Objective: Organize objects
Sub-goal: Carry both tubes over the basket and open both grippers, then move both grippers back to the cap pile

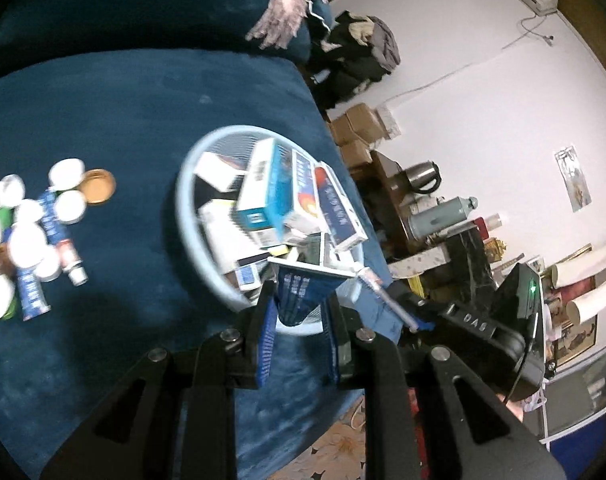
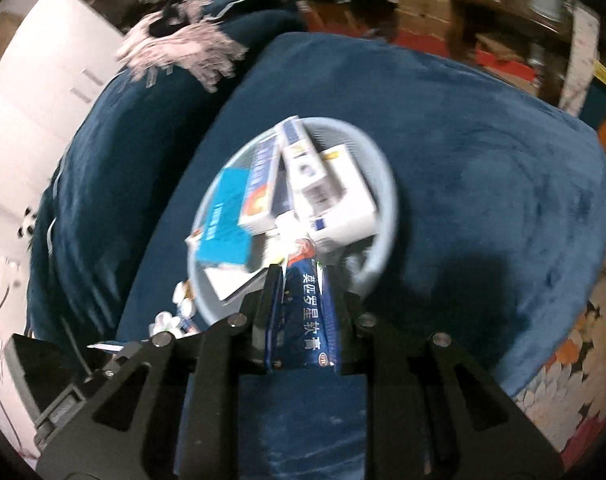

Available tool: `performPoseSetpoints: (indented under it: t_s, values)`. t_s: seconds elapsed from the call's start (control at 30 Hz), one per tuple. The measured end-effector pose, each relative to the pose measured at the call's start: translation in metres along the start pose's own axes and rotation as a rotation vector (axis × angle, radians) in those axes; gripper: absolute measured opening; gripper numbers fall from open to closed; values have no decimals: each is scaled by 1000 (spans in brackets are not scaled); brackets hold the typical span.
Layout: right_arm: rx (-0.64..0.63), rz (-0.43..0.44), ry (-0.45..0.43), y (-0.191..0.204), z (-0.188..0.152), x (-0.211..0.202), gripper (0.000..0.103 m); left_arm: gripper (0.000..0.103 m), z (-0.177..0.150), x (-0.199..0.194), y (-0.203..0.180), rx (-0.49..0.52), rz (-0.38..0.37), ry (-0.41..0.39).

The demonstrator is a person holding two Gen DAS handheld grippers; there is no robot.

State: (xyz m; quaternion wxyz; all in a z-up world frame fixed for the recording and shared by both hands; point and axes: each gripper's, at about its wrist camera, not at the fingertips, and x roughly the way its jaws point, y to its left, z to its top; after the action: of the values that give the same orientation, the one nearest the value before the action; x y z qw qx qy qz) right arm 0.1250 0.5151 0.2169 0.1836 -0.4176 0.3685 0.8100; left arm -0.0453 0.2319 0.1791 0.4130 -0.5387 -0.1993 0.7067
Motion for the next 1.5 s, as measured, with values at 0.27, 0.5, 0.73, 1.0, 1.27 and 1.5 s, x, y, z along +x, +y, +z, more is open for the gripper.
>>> performPoseSetpoints:
  t_s: [0.27, 0.5, 0.73, 1.0, 1.27, 1.5]
  values:
    - [72, -42, 100, -16, 10, 27, 20, 21, 8, 47, 4, -17, 119, 41]
    - [34, -96, 72, -9, 21, 39, 25, 85, 10, 66, 8, -8, 101, 65]
    - [2, -113, 35, -8, 19, 30, 46, 100, 9, 41, 14, -37, 149, -16]
    - [-122, -133, 27, 23, 6, 27, 93, 102, 4, 3, 23, 54, 387, -109]
    - [-379, -97, -34, 93, -22, 29, 96, 102, 10, -61, 76, 6, 585, -160]
    - [-614, 48, 87, 182, -76, 67, 96, 102, 3, -110, 133, -65, 689, -156]
